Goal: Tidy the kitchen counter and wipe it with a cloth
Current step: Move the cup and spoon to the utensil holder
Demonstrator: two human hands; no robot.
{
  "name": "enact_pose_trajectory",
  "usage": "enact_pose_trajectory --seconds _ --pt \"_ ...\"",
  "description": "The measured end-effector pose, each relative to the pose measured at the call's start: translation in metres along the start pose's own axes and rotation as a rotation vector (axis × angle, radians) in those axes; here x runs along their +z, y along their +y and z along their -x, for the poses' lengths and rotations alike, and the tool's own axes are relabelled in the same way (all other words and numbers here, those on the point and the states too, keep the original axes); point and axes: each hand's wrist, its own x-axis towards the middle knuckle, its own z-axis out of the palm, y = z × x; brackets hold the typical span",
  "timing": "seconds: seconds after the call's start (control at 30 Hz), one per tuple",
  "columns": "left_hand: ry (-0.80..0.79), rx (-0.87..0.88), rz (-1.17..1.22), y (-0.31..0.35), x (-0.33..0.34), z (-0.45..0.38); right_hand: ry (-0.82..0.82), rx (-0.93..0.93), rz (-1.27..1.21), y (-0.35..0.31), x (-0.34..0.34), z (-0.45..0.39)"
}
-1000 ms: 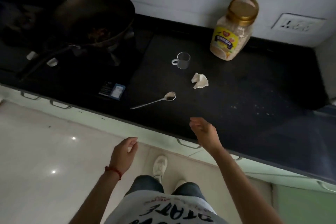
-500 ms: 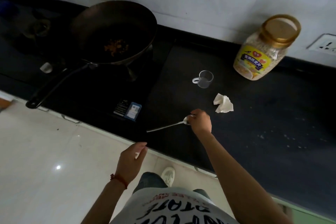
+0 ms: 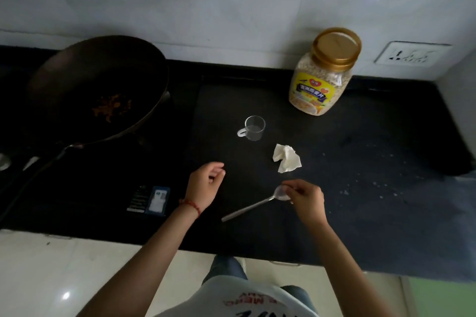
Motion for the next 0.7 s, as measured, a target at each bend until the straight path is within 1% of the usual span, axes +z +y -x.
enact_pose_trajectory --seconds 0.13,0.27,0.37,0.53,0.7 --pt "0.021 0.023 -0.036 0.021 0.024 -0.055 0.075 0.026 -0.056 0.002 -0.021 0.007" --pt "0.029 -0.017 -0.009 0.030 0.043 -0.091 0.132 0.042 -0.069 0.008 -0.035 0.013" --pt "0.033 -0.042 -0.018 0.031 0.054 -0.110 0.143 0.018 -0.046 0.013 -0.042 0.017" --pt "0.016 -0.027 -0.095 0.030 0.062 -0.120 0.166 -0.001 -0.041 0.015 -0.046 0.020" --pt "0.020 -0.021 -0.068 0.035 0.060 -0.105 0.139 -0.033 -0.036 0.013 -0.047 0.020"
